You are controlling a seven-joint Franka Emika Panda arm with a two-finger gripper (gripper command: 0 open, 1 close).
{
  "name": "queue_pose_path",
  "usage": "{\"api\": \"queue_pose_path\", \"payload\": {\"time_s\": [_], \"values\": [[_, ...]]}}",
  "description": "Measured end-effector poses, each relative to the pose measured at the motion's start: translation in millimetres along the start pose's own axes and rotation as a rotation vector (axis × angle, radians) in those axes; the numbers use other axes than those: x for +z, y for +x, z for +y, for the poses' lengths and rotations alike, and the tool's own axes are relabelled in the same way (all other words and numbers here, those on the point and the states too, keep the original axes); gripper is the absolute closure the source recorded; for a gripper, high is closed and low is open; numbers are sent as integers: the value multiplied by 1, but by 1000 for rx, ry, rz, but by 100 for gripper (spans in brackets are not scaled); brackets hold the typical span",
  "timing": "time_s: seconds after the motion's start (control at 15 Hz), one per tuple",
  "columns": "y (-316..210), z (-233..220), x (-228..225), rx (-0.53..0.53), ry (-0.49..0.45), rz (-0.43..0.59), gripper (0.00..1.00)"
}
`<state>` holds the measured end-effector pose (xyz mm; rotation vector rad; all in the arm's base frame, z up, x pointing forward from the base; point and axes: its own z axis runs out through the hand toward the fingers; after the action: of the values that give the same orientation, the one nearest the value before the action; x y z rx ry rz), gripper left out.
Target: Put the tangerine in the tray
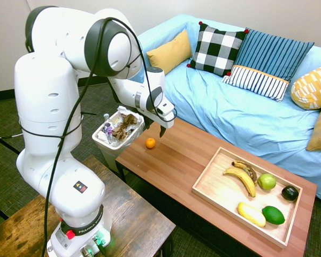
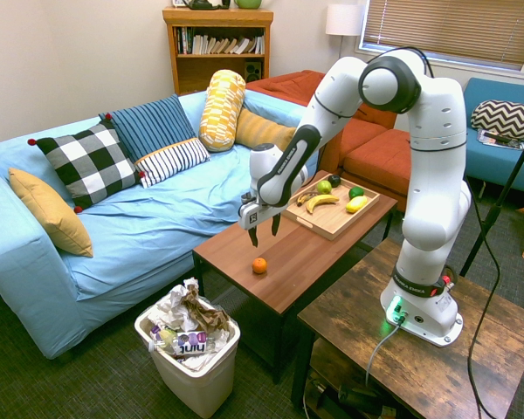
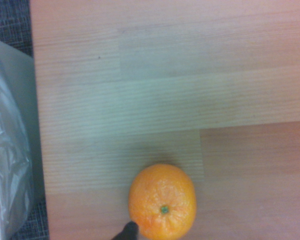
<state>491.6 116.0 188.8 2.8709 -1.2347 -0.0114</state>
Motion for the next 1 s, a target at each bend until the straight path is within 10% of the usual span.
{"api": "queue_pose_path", "payload": {"time_s": [0.53, 0.6, 1.0], "values": [[-14, -18, 81, -7, -69, -44, 0], [-15, -17, 86, -6, -73, -47, 100], [-20, -22, 98, -10, -74, -56, 100]]}}
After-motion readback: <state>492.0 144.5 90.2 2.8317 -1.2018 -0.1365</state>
